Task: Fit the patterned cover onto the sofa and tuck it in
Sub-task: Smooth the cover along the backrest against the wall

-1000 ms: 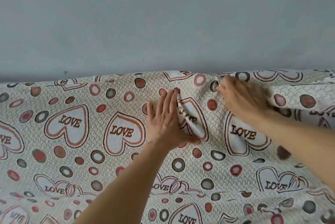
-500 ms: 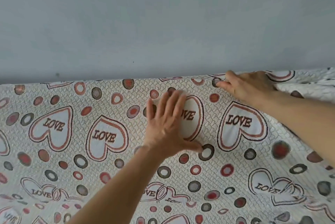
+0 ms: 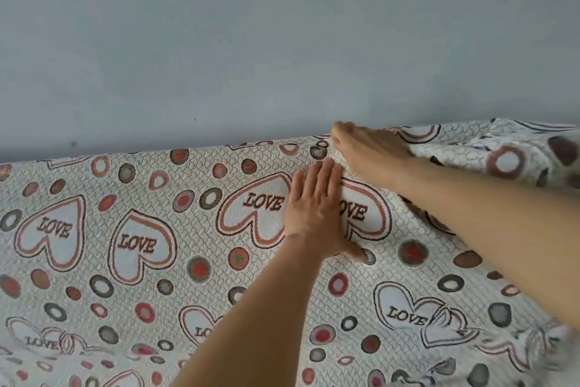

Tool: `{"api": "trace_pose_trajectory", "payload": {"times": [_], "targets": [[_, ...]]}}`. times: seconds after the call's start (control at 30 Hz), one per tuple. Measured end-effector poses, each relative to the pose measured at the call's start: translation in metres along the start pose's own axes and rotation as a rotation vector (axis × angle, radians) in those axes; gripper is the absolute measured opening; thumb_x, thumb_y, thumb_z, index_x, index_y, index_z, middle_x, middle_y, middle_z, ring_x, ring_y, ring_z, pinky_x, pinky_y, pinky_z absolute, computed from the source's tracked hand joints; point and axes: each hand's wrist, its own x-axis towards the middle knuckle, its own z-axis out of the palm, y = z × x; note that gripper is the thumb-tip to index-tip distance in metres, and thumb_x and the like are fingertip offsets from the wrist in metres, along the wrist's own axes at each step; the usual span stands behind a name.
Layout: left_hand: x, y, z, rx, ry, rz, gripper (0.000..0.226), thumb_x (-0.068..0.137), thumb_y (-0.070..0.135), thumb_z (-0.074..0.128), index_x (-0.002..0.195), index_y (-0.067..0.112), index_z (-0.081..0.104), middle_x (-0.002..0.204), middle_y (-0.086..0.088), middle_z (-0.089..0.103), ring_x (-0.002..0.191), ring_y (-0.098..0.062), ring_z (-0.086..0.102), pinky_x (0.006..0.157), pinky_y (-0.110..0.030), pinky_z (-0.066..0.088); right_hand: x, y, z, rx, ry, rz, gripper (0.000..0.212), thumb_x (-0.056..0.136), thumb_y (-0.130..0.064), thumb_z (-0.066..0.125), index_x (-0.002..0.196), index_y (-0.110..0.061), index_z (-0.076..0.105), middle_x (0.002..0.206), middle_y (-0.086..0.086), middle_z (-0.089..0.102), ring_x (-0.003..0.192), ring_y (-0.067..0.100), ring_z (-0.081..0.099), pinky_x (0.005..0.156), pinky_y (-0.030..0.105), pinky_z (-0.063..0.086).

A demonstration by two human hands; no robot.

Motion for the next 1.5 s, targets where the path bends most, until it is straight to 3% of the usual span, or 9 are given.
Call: {"api": "trace_pose_trajectory", "payload": {"times": [0.17,0.27,0.33,0.43,0.6,0.8,1.03,1.33,1.5], "targets": [[0.001,0.002,-0.003,0.024,-0.032,-0.050,0.158,0.039,0.092,0.061,0.146,0.015,-0.027,0.158,0.000,-0.025,0.143,-0.020,-0.027,0.117,-0.044,-0.014,-0.061,0.015,-0.027,-0.370,0.103,-0.270,0.039,0.083,-0.001,0.029,0.116,-0.005,0.050,0.119,0.013,0.051,0.104,0.029,0.050,0.082,0.043,0.037],[0.000,0.005,-0.005,0.036,-0.040,-0.066,0.160,0.036,0.093,0.059,0.146,0.017,-0.028,0.157,0.001,-0.025,0.143,-0.020,-0.027,0.117,-0.044,-0.015,-0.100,0.052,-0.030,-0.501,0.065,-0.149,0.044,0.088,-0.029,0.047,0.122,-0.001,0.047,0.127,0.017,0.049,0.114,0.032,0.048,0.097,0.051,0.026],[0.000,0.006,-0.005,0.024,-0.033,-0.069,0.160,0.034,0.094,0.059,0.147,0.017,-0.027,0.158,0.002,-0.024,0.143,-0.019,-0.026,0.117,-0.043,-0.015,-0.116,0.080,-0.033,-0.507,0.052,0.009,0.061,0.086,-0.051,0.054,0.119,0.000,0.046,0.110,0.018,0.054,0.099,0.033,0.052,0.092,0.052,0.030],[-0.001,0.005,-0.005,-0.001,-0.016,-0.061,0.161,0.031,0.095,0.058,0.147,0.019,-0.025,0.158,0.004,-0.023,0.143,-0.016,-0.026,0.118,-0.044,-0.012,-0.121,0.099,-0.034,-0.437,0.024,0.029,0.048,0.086,-0.041,0.064,0.107,-0.008,0.036,0.089,0.013,0.054,0.078,0.030,0.055,0.067,0.041,0.037],[-0.001,-0.001,0.001,-0.044,0.035,-0.024,0.163,0.025,0.097,0.053,0.147,0.022,-0.025,0.157,0.006,-0.025,0.142,-0.013,-0.027,0.118,-0.044,-0.010,-0.109,0.132,-0.023,-0.336,-0.069,0.061,0.043,0.094,-0.058,0.025,0.110,-0.019,0.035,0.080,-0.001,0.047,0.067,0.015,0.047,0.052,0.027,0.031],[-0.006,-0.004,-0.003,-0.135,0.077,0.019,0.156,0.030,0.099,0.049,0.150,0.025,-0.017,0.159,0.009,-0.019,0.144,-0.011,-0.023,0.118,-0.042,-0.014,-0.101,0.137,-0.002,-0.187,-0.069,0.203,0.048,0.093,-0.058,0.022,0.111,-0.018,0.041,0.109,0.006,0.057,0.102,0.026,0.054,0.085,0.039,0.037],[0.006,0.056,-0.012,-0.085,0.105,0.008,0.142,0.039,0.101,0.038,0.141,0.035,-0.035,0.151,0.006,-0.039,0.137,-0.032,-0.036,0.109,-0.067,-0.011,-0.097,0.131,0.007,-0.219,-0.111,0.275,0.058,0.090,-0.060,0.014,0.114,-0.015,0.041,0.115,0.009,0.055,0.109,0.028,0.050,0.089,0.039,0.034],[0.064,0.143,-0.023,-0.028,0.086,0.074,0.147,0.042,0.099,0.044,0.143,0.027,-0.033,0.153,-0.004,-0.034,0.137,-0.041,-0.032,0.104,-0.070,-0.011,-0.086,0.144,0.019,-0.090,-0.126,0.249,0.036,0.099,-0.039,0.022,0.123,-0.016,0.037,0.119,0.009,0.051,0.115,0.028,0.046,0.092,0.039,0.028],[0.069,0.141,-0.016,-0.062,0.080,0.041,0.149,0.038,0.100,0.044,0.141,0.029,-0.036,0.153,0.001,-0.035,0.137,-0.033,-0.035,0.107,-0.068,-0.011,-0.084,0.160,0.008,0.020,-0.168,0.099,0.039,0.097,-0.044,0.030,0.122,-0.015,0.037,0.118,0.007,0.051,0.108,0.025,0.049,0.092,0.040,0.036]]}}
